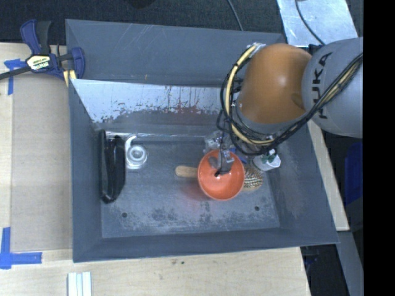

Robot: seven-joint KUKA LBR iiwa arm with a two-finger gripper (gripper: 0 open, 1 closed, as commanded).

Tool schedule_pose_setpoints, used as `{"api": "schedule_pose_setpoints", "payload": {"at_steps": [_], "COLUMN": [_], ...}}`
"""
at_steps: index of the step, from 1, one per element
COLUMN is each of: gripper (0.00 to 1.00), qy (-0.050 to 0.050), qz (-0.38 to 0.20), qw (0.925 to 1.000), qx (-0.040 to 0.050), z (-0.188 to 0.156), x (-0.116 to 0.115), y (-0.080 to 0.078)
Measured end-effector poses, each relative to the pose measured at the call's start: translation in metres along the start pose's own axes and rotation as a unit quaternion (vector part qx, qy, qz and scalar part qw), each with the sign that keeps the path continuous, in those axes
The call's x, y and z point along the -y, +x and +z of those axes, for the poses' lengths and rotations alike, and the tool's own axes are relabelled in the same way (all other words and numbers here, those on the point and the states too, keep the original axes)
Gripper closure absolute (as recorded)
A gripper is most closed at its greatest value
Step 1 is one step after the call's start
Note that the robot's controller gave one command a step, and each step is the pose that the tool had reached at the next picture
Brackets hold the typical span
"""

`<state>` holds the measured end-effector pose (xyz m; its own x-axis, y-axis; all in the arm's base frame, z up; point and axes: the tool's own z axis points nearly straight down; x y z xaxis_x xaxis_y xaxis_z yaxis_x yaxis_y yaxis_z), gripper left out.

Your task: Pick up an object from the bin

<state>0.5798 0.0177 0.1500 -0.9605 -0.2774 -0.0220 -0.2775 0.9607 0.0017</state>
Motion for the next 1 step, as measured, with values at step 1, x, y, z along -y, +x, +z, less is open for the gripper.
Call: {"api": "schedule_pose_setpoints", "payload": {"at_steps": [1], "gripper": [1.0], "qy": [0.0], "qz": [-0.002], "qw": [1.0], "qx": [0.0037], "z": [-0.0143], "x": [-0.0029], "y": [-0.0014]}}
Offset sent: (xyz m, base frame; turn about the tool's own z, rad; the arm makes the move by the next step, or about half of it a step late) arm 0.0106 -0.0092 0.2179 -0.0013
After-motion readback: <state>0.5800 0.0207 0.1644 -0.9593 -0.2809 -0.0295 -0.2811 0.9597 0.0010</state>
